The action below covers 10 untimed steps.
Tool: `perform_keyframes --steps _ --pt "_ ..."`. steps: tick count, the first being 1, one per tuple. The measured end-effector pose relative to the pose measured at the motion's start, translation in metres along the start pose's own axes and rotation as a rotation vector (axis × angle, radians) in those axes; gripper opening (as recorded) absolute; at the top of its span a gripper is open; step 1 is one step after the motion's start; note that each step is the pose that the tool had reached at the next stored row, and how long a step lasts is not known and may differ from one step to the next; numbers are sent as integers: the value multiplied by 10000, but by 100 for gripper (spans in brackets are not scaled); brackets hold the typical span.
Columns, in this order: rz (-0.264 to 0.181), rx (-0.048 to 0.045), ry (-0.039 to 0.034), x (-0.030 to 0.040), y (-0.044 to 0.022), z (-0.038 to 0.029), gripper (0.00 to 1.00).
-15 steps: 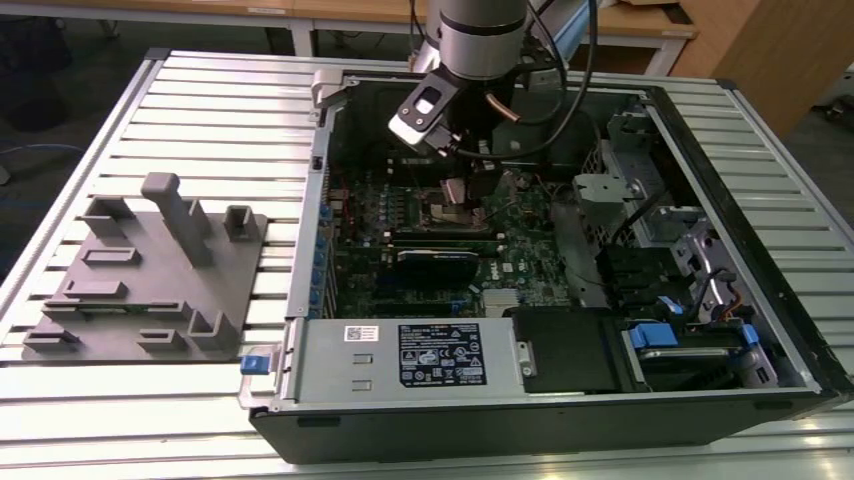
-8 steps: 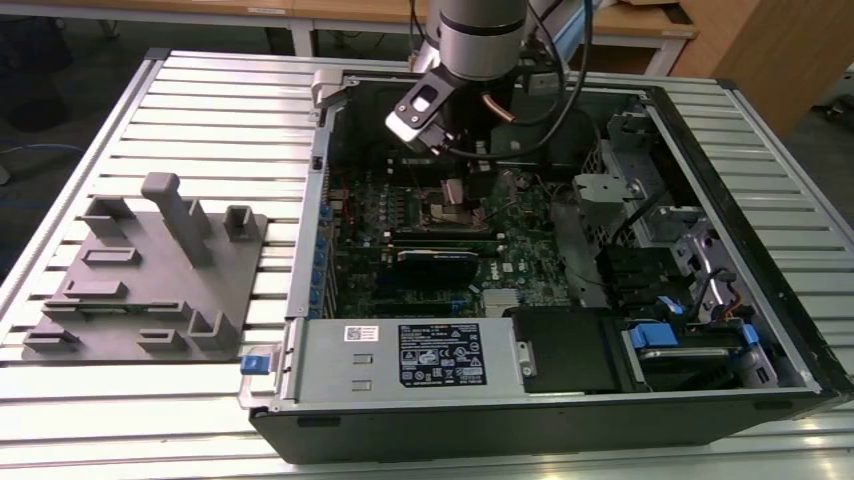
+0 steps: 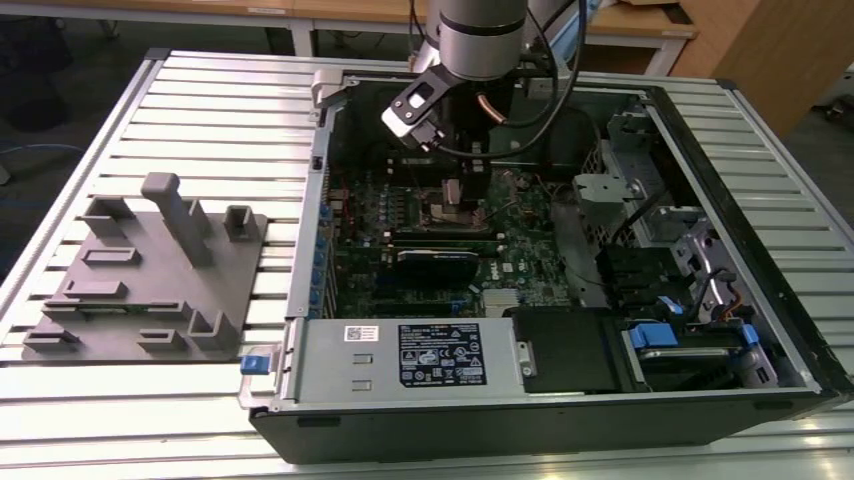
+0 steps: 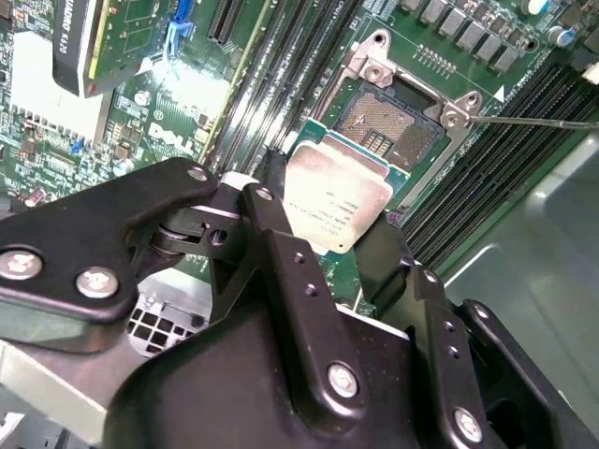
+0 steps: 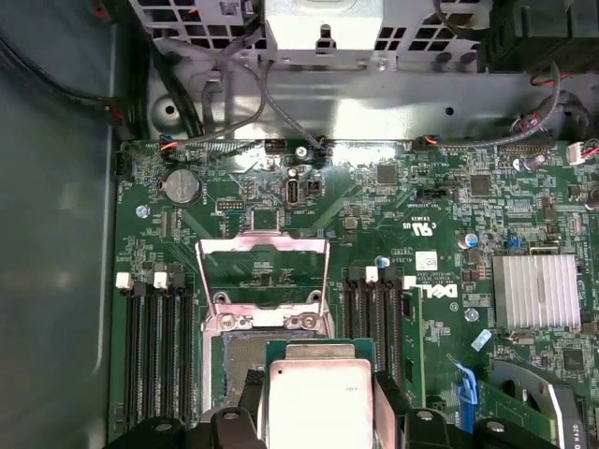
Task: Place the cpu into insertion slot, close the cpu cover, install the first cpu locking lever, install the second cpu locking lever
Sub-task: 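Place the cpu into insertion slot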
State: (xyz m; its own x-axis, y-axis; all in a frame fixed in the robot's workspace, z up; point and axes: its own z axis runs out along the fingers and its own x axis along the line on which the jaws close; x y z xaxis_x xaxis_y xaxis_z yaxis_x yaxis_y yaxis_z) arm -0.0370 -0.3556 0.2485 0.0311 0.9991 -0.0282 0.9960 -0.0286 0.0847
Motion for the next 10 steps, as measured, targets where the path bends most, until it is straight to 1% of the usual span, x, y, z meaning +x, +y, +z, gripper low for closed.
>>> perform_keyframes --steps 3,4,5,6,7,10 --pt "3 1 0 1 0 0 54" --pt "-1 177 -3 1 2 4 54" --pt "-7 332 -2 1 4 5 54" --pt "-12 456 -4 1 6 6 54" --pt "-14 507 -6 1 6 6 54" --pt "-14 542 -6 1 6 6 54"
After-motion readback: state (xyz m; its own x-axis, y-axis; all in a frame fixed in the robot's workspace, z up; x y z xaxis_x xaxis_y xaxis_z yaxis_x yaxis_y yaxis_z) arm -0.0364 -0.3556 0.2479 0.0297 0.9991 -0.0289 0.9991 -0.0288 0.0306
